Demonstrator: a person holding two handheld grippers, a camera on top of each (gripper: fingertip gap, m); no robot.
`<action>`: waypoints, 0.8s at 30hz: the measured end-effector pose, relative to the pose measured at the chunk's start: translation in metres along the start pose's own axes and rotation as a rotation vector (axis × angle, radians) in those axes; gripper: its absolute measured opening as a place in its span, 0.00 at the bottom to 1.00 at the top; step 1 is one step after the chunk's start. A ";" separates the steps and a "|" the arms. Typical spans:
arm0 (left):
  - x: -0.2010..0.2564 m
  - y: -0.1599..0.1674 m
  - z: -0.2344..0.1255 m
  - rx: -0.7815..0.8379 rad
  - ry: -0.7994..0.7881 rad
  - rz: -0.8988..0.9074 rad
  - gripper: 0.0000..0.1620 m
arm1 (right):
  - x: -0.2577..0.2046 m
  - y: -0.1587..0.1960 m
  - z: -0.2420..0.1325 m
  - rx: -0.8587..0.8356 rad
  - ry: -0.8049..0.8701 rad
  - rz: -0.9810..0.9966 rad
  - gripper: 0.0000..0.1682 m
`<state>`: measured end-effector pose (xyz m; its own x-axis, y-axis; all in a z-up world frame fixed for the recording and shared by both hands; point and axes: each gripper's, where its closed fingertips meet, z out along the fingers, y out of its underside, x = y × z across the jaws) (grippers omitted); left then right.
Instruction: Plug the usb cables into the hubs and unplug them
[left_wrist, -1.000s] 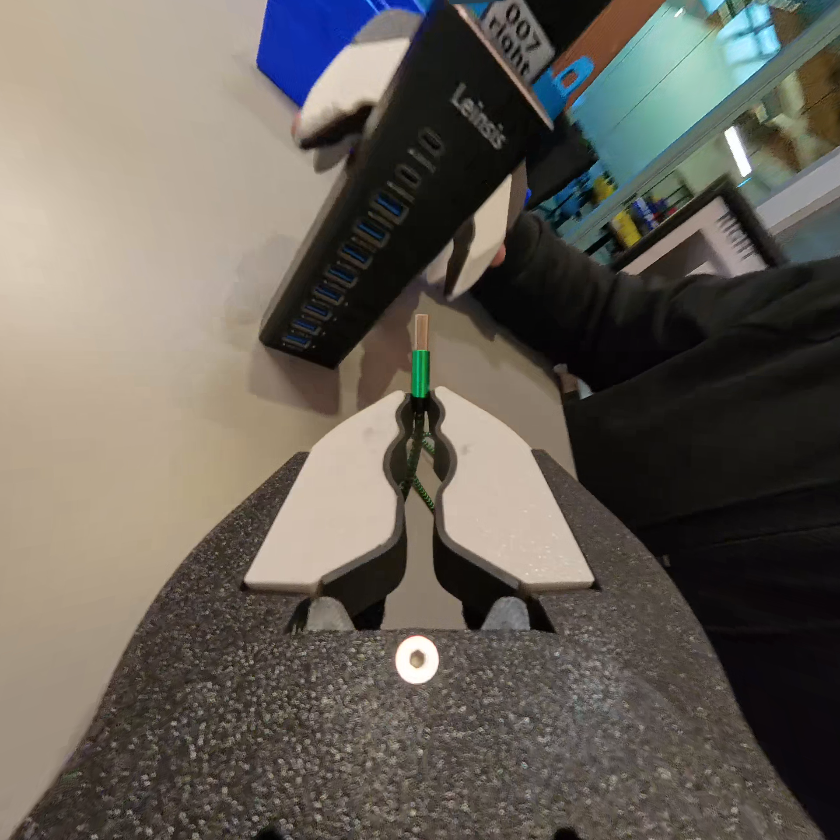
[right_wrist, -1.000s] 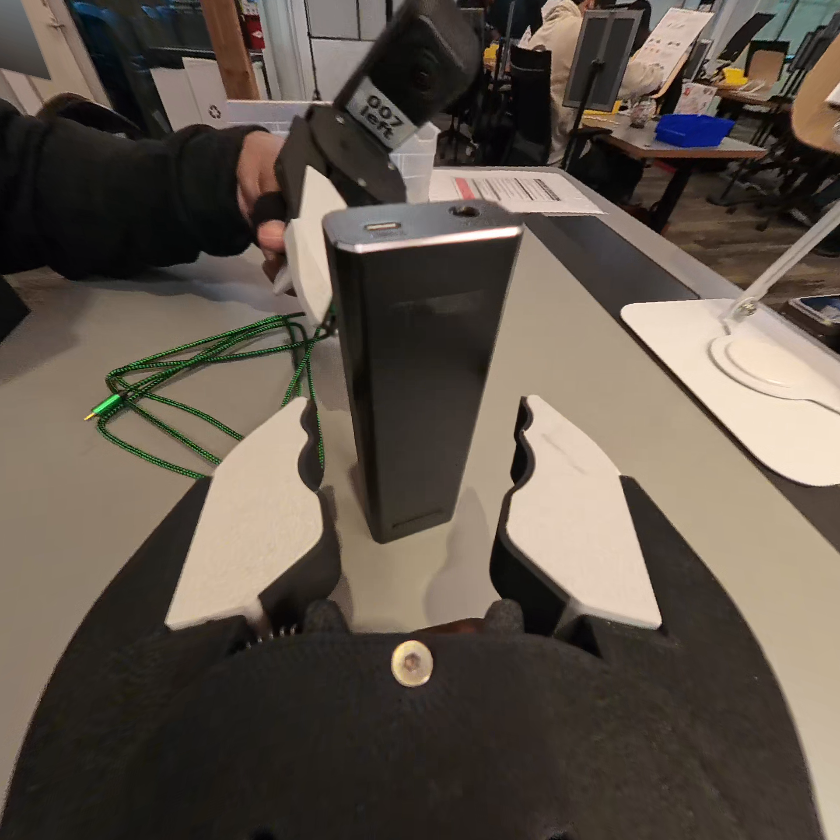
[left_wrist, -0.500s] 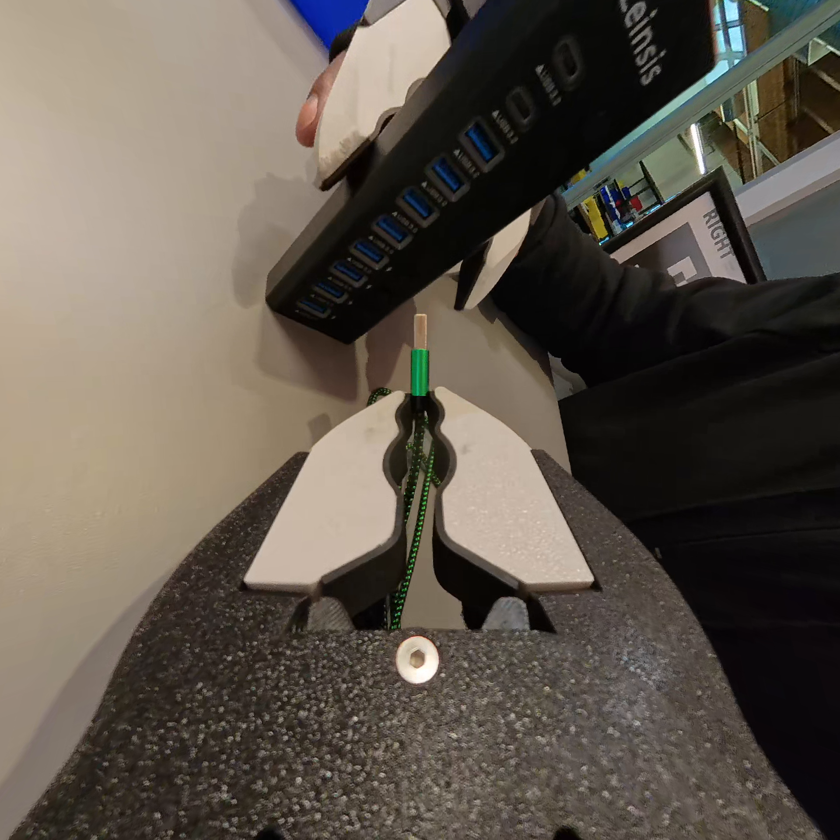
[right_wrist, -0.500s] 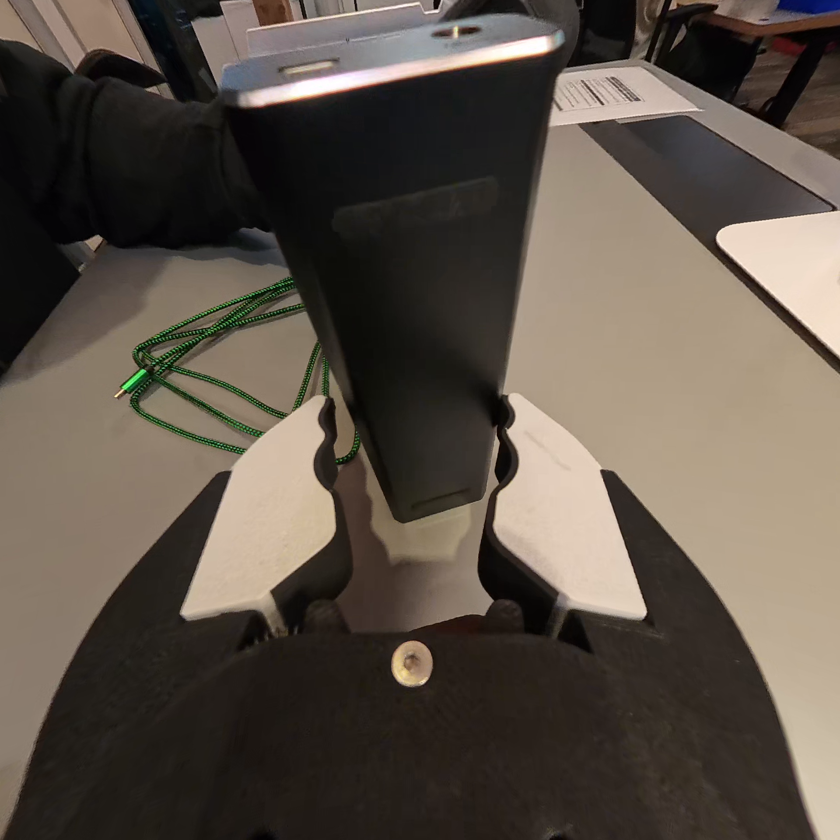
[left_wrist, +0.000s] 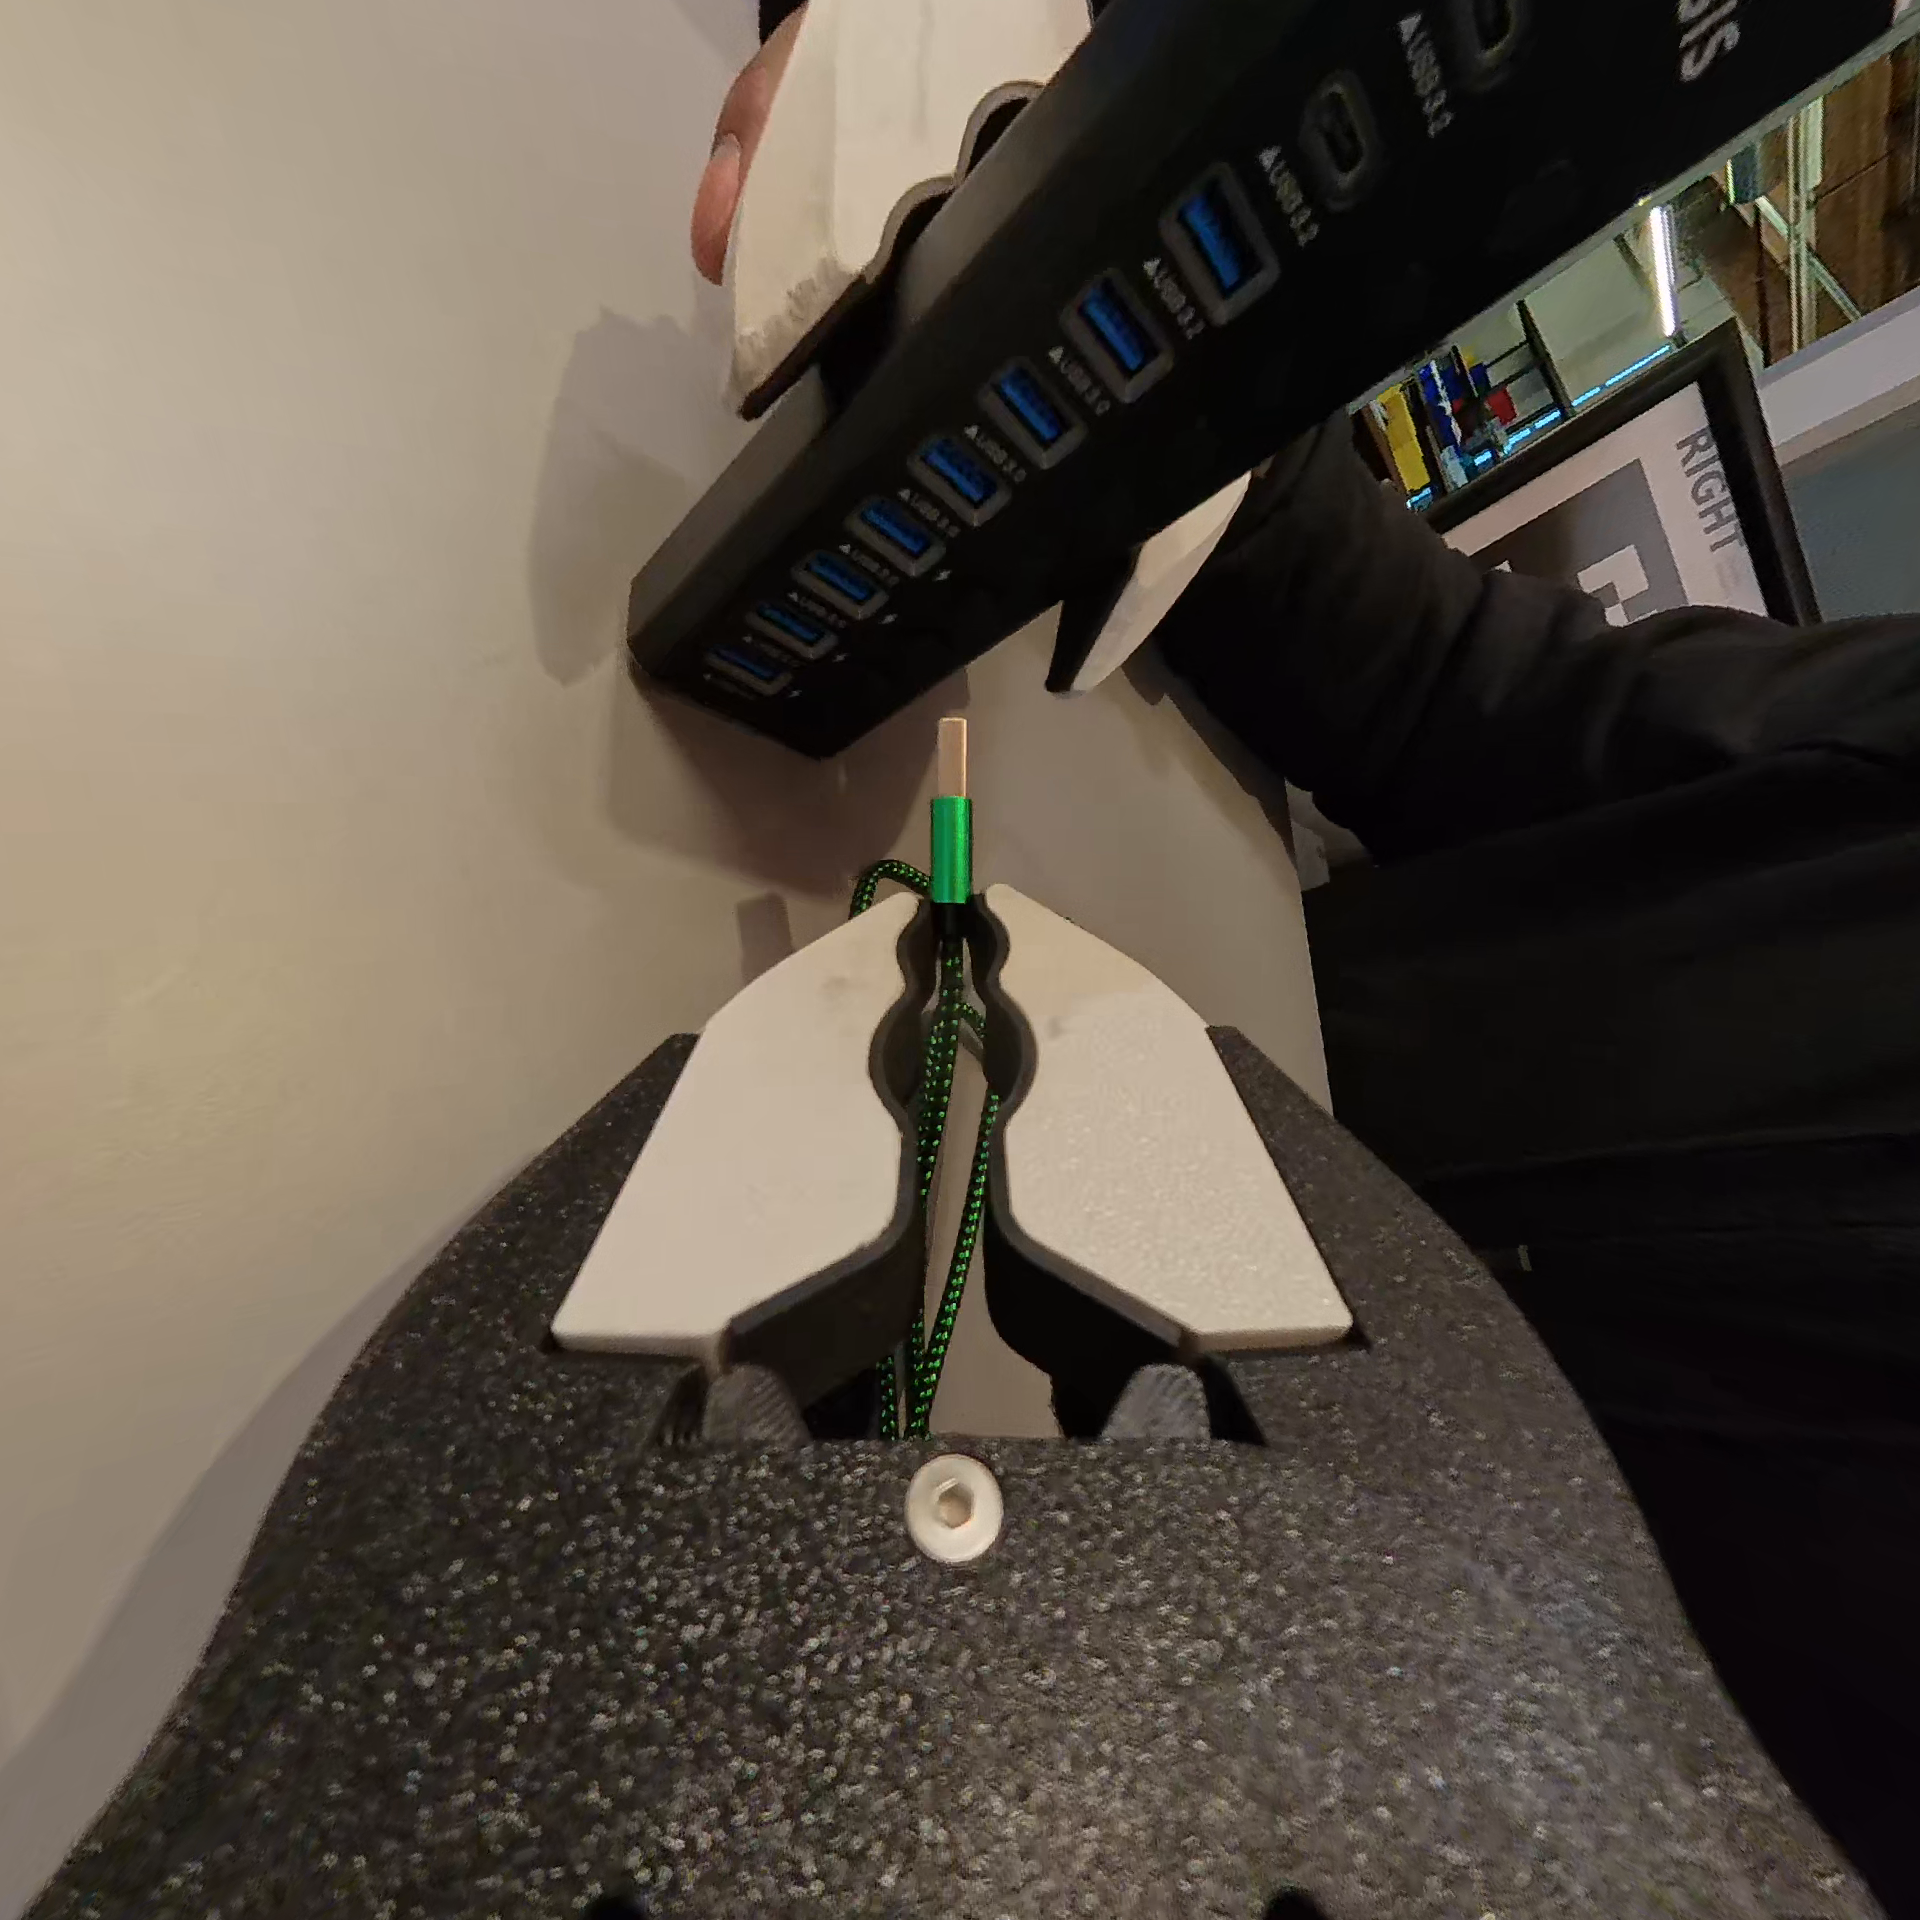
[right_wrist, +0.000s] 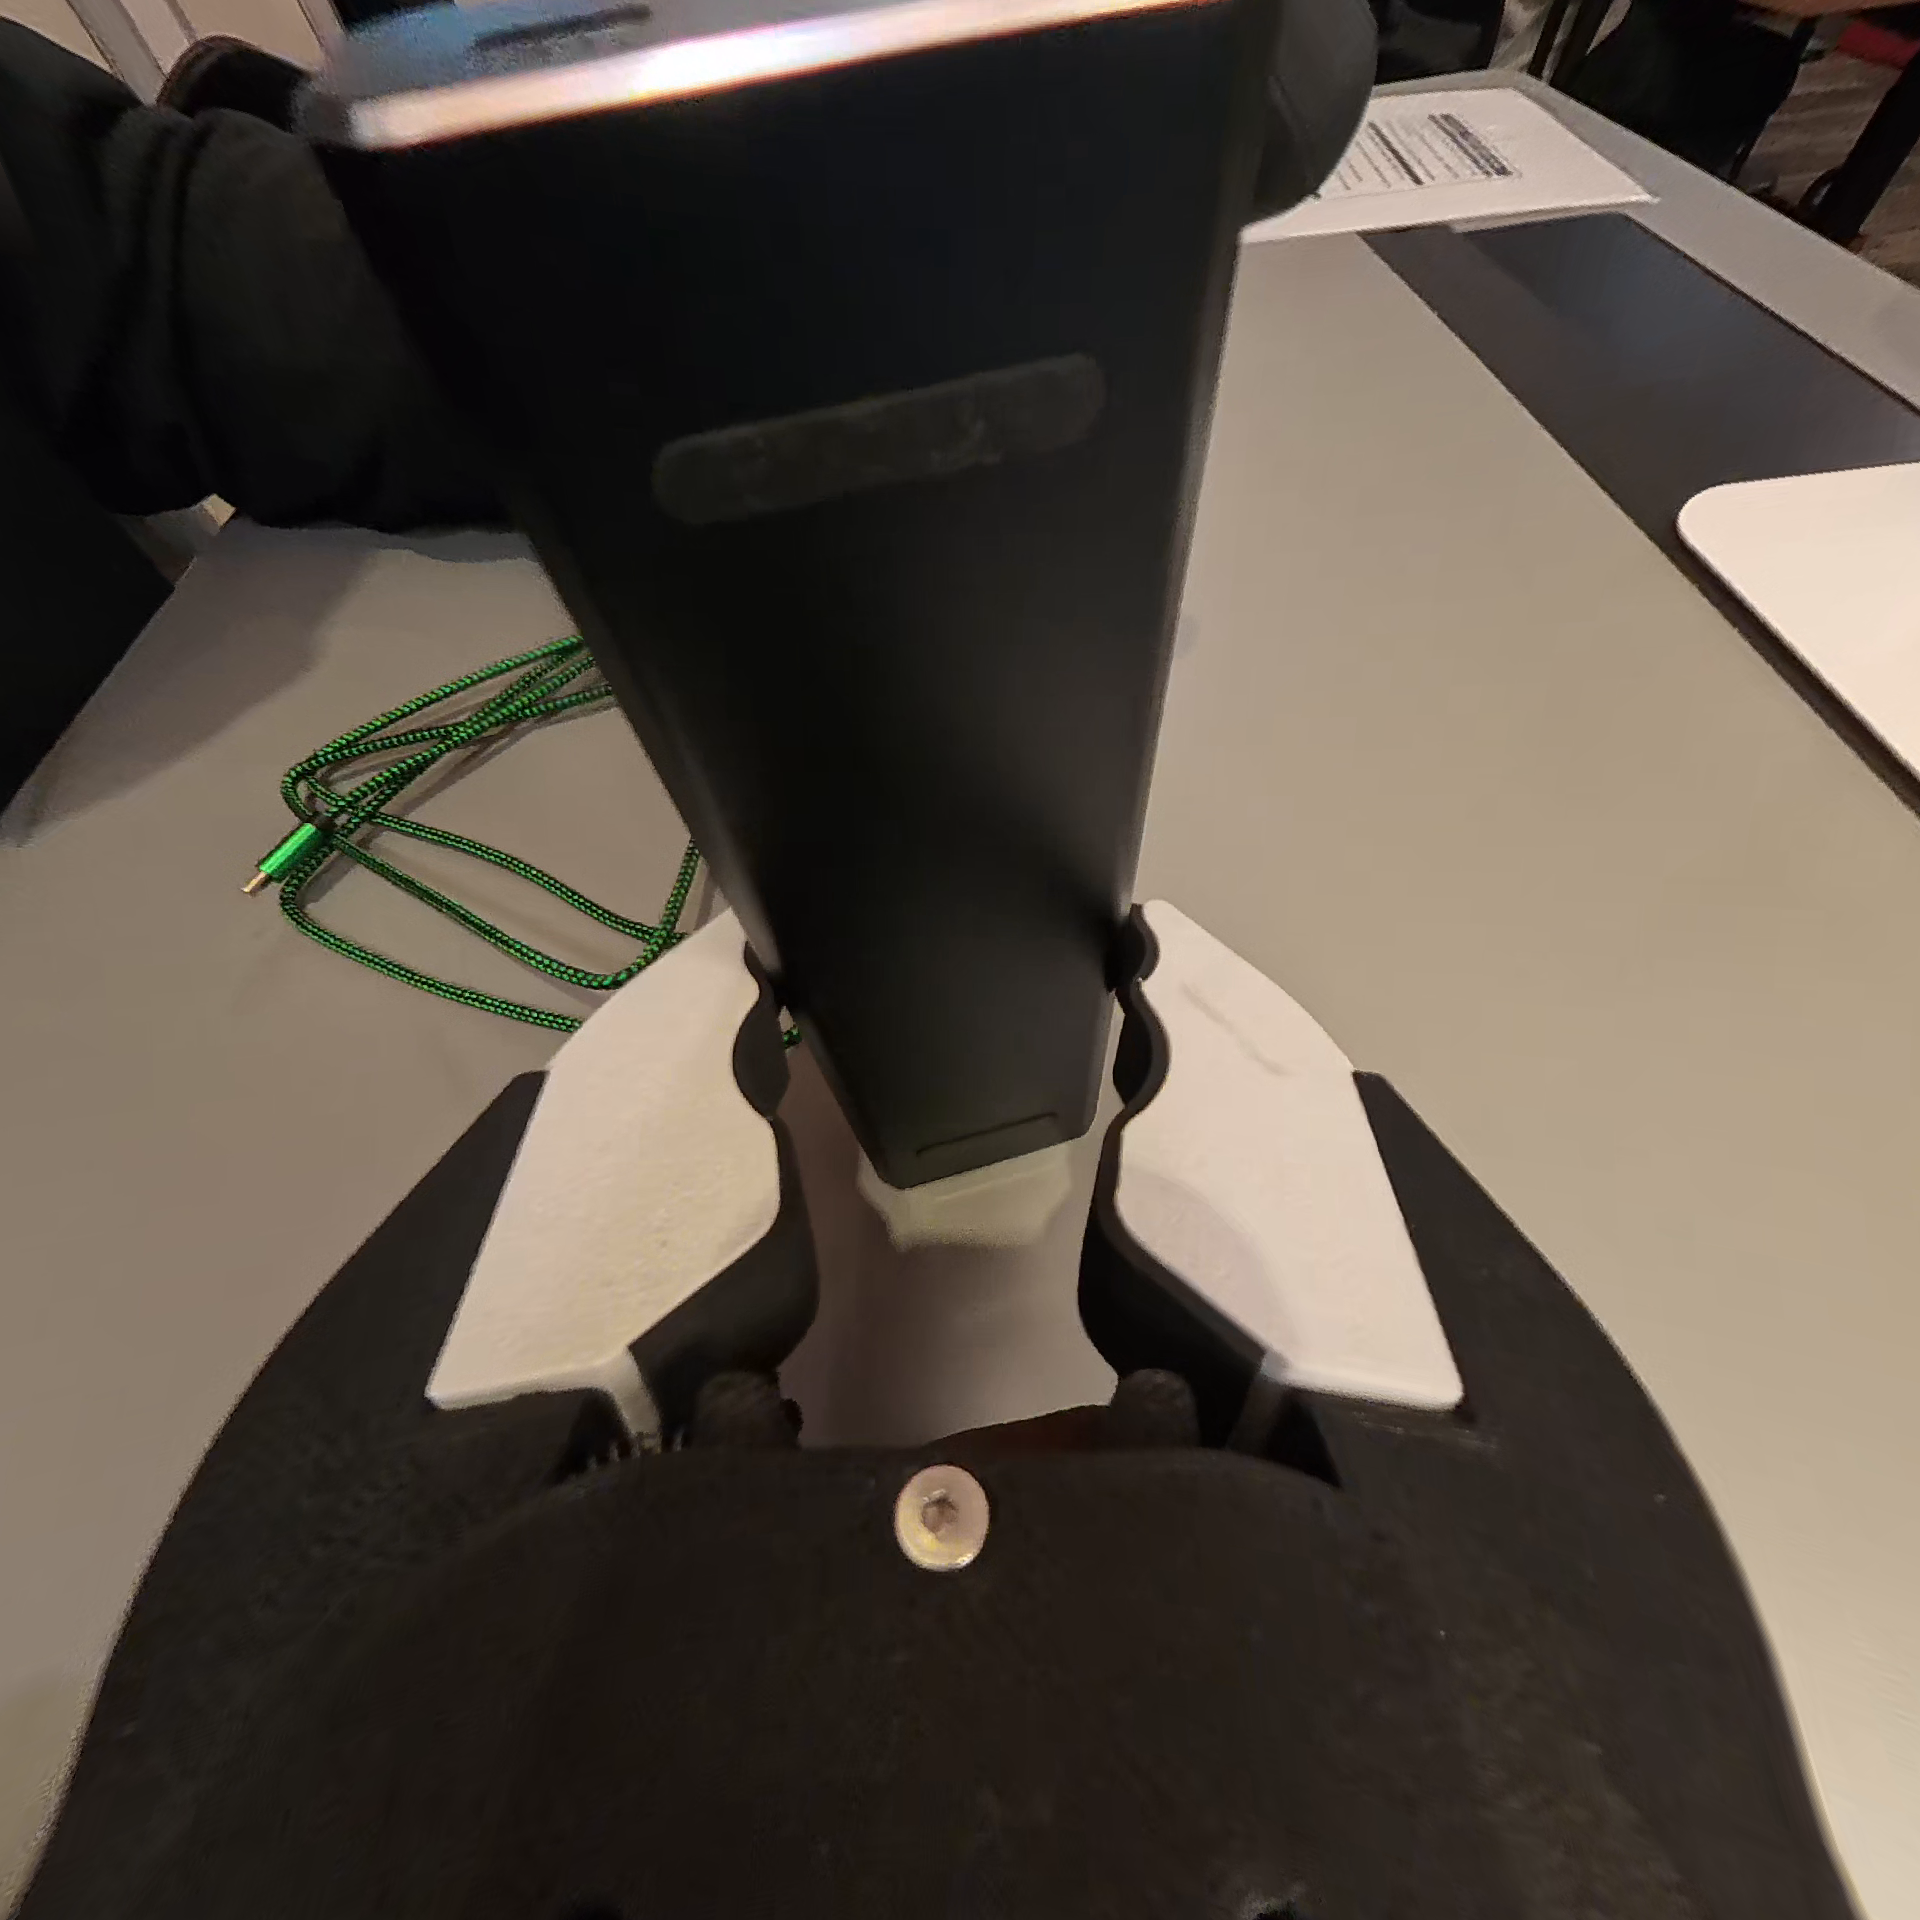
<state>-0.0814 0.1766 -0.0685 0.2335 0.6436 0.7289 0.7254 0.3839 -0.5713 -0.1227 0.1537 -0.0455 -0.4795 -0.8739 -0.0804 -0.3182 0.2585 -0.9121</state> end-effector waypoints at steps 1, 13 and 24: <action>0.000 0.000 0.000 0.001 -0.001 -0.001 0.03 | 0.000 -0.001 -0.001 0.011 0.004 -0.009 0.36; 0.013 -0.006 0.002 0.034 0.069 0.000 0.03 | -0.027 -0.037 -0.013 0.206 -0.034 -0.155 0.36; 0.056 -0.021 -0.005 0.095 0.224 0.040 0.03 | -0.045 -0.033 -0.003 0.129 -0.050 -0.244 0.36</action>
<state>-0.0804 0.2015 -0.0139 0.4060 0.5010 0.7643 0.6508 0.4287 -0.6266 -0.0934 0.1857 -0.0106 -0.3594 -0.9239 0.1313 -0.3112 -0.0140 -0.9502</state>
